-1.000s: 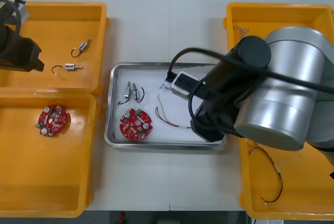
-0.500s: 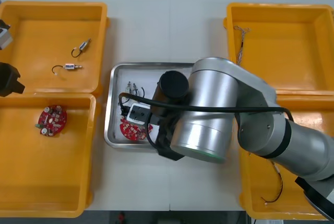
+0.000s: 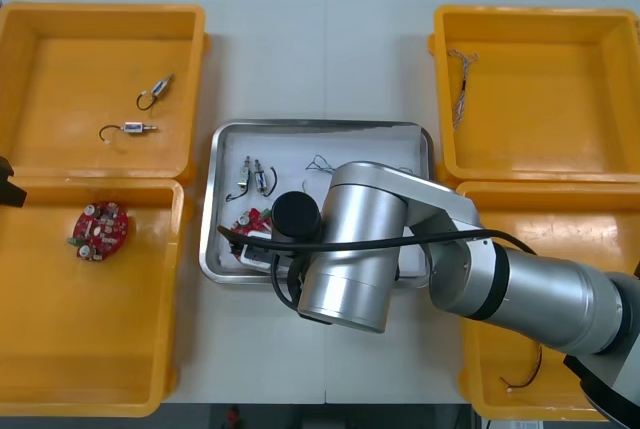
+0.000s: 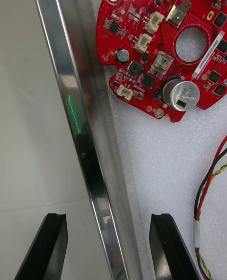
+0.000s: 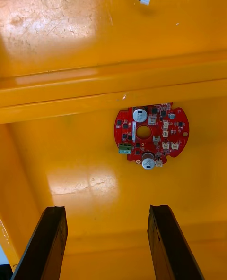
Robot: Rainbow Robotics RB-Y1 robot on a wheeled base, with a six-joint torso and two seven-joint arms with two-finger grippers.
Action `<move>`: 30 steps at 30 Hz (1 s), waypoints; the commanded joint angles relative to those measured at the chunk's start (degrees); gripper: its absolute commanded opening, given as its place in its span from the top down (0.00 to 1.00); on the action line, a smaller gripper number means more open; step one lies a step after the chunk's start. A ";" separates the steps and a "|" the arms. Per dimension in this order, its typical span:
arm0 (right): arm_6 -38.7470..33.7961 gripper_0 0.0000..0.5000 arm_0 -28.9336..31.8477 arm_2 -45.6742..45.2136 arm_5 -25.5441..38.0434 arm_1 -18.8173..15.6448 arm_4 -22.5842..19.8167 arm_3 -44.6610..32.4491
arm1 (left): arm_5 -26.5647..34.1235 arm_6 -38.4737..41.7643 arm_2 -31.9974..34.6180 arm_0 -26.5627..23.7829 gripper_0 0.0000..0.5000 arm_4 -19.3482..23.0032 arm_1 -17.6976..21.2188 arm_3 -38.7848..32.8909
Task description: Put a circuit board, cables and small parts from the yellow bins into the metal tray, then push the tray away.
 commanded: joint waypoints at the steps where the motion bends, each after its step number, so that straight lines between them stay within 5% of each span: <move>1: 3.33 0.00 -1.89 1.85 -0.99 3.36 2.35 1.99 | 0.39 3.15 2.04 1.80 0.00 0.61 2.05 -2.32; 18: 5.09 0.00 -2.32 5.10 -3.62 3.88 4.64 5.42 | 0.39 3.41 2.21 1.71 0.00 0.35 1.52 -2.32; 19: 5.18 0.17 -2.32 5.10 -3.62 3.79 4.64 5.42 | 0.39 3.41 2.21 1.71 0.00 0.35 1.52 -2.32; 21: 5.27 0.80 -2.68 5.19 -3.45 3.79 4.72 5.42 | 0.39 3.41 2.21 1.71 0.00 0.35 1.52 -2.32; 22: 5.27 0.93 -2.76 5.10 -3.27 3.79 4.64 5.42 | 0.39 3.41 2.21 1.71 0.00 0.35 1.52 -2.32; 23: 5.36 1.00 -2.94 5.10 -3.09 3.79 4.64 5.42 | 0.39 3.41 2.21 1.71 0.00 0.35 1.52 -2.32; 30: 5.71 1.00 -5.84 6.94 -2.83 3.44 4.20 5.42 | 0.39 3.41 2.21 1.71 0.00 0.35 1.52 -2.32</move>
